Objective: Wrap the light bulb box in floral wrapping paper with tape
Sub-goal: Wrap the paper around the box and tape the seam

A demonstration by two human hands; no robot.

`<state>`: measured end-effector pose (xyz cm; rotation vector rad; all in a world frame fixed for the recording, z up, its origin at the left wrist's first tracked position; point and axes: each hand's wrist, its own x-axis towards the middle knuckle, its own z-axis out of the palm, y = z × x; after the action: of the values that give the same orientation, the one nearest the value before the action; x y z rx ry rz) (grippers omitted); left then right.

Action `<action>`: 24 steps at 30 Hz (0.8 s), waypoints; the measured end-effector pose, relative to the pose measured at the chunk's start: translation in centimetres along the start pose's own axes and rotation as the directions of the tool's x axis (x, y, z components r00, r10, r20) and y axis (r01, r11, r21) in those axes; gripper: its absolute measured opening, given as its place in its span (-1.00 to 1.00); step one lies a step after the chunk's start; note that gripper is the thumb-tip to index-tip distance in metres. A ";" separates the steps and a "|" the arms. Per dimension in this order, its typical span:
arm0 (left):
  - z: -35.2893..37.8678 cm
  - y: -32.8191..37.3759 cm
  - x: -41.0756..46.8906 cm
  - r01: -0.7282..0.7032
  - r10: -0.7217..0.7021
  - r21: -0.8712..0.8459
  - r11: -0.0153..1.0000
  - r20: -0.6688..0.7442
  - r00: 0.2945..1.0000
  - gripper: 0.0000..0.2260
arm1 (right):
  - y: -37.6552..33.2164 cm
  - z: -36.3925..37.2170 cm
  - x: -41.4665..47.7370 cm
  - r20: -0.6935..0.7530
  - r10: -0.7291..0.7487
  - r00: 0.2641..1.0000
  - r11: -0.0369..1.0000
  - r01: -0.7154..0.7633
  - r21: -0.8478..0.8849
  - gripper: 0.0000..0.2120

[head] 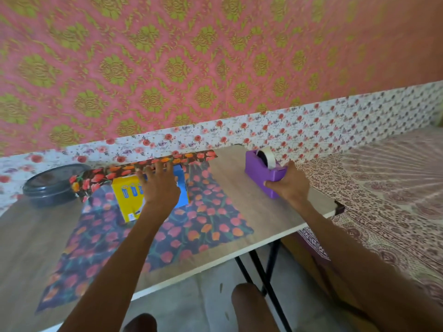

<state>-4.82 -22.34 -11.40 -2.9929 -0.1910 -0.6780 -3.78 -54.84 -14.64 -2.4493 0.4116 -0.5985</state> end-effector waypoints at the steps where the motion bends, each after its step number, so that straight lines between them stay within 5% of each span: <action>1: -0.1 -0.1 0.1 0.000 0.000 -0.006 1.000 0.003 1.000 -0.53 | -0.6 0.5 -0.2 0.010 -0.013 1.000 1.000 0.013 -0.002 -0.22; 9: -0.1 -0.7 0.1 -0.024 0.023 -0.057 0.998 -0.014 1.000 -0.52 | -5.3 3.2 0.0 0.199 -0.049 0.979 0.975 0.004 0.222 -0.13; 14: 0.0 -1.4 0.3 -0.044 0.041 -0.092 0.995 -0.034 0.999 -0.56 | -6.8 2.1 2.6 0.433 0.151 0.889 0.836 -0.349 0.423 -0.57; 18: -0.2 -1.9 0.4 -0.052 0.049 -0.120 0.991 -0.024 0.999 -0.56 | -7.4 -0.3 3.5 0.594 0.229 0.771 0.748 -0.530 0.400 -0.88; 24: -0.1 -2.1 0.5 -0.061 0.056 -0.132 0.989 -0.042 0.998 -0.58 | -9.0 -1.6 4.8 0.704 0.206 0.680 0.789 -0.541 0.292 -0.75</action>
<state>-4.71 -20.18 -11.03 -3.0941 -0.0581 -0.7702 0.85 -50.49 -6.50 -1.8268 0.4128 0.3193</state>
